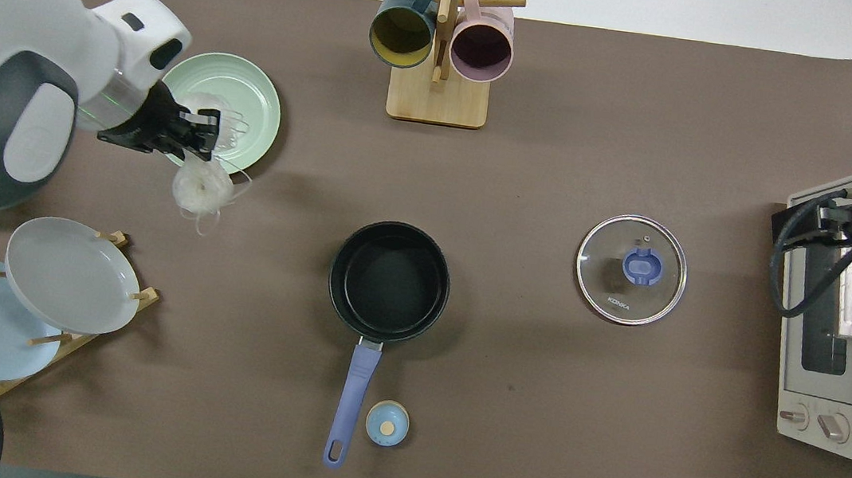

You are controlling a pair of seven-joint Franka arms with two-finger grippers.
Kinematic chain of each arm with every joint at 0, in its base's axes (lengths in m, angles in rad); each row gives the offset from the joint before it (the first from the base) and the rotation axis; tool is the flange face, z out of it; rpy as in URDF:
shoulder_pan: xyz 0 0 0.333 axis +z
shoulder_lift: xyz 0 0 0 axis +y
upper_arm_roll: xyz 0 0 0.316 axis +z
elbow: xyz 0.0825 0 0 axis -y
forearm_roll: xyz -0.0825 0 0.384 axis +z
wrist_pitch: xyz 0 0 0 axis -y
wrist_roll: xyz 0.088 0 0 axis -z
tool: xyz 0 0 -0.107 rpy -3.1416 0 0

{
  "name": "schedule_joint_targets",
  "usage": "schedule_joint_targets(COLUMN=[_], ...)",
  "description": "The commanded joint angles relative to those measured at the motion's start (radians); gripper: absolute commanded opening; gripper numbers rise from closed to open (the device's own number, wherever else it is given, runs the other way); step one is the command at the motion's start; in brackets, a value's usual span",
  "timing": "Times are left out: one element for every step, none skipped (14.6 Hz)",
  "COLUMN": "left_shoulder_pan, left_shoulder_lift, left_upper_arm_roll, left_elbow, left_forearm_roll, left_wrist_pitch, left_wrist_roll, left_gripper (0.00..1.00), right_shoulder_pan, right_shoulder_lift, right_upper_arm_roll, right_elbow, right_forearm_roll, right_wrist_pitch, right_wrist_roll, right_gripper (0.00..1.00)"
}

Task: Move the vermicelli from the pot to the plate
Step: 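Carry the vermicelli to the pale green plate with the left gripper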

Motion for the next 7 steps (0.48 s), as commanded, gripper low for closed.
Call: schedule_joint_targets(left_shoulder_pan=[0.044,0.056,0.061,0.061,0.061,0.058,0.057], left_shoulder_lift=[0.11,0.136,0.16,0.173,0.186,0.205,0.222], left_upper_arm_roll=[-0.014,-0.013,-0.01,-0.01,-0.01,-0.01,-0.01], left_elbow=[0.034,0.031,0.029,0.026,0.023,0.021,0.011], left_forearm_roll=[0.004,0.004,0.004,0.011,0.019,0.025,0.027], left_wrist_pitch=[0.136,0.17,0.191,0.21,0.226,0.248,0.28], left_wrist_roll=[0.102,0.148,0.173,0.184,0.187,0.196,0.229], left_gripper=[0.0,0.0,0.0,0.0,0.0,0.0,0.0], right_shoulder_pan=[0.084,0.085,0.087,0.088,0.09,0.09,0.09], right_shoulder_lift=[-0.036,-0.039,-0.041,-0.042,-0.053,-0.074,-0.097], right_upper_arm_roll=[-0.103,-0.103,-0.103,-0.103,-0.103,-0.103,-0.107], right_elbow=[-0.04,-0.045,-0.045,-0.048,-0.058,-0.083,-0.113], right_forearm_roll=[0.022,0.022,0.021,0.021,0.021,0.021,0.022], right_wrist_pitch=[-0.001,-0.001,-0.001,-0.001,-0.003,-0.004,-0.006], right_wrist_roll=[-0.033,-0.033,-0.033,-0.03,-0.024,-0.021,-0.023], right_gripper=[1.0,1.0,1.0,1.0,1.0,1.0,1.0])
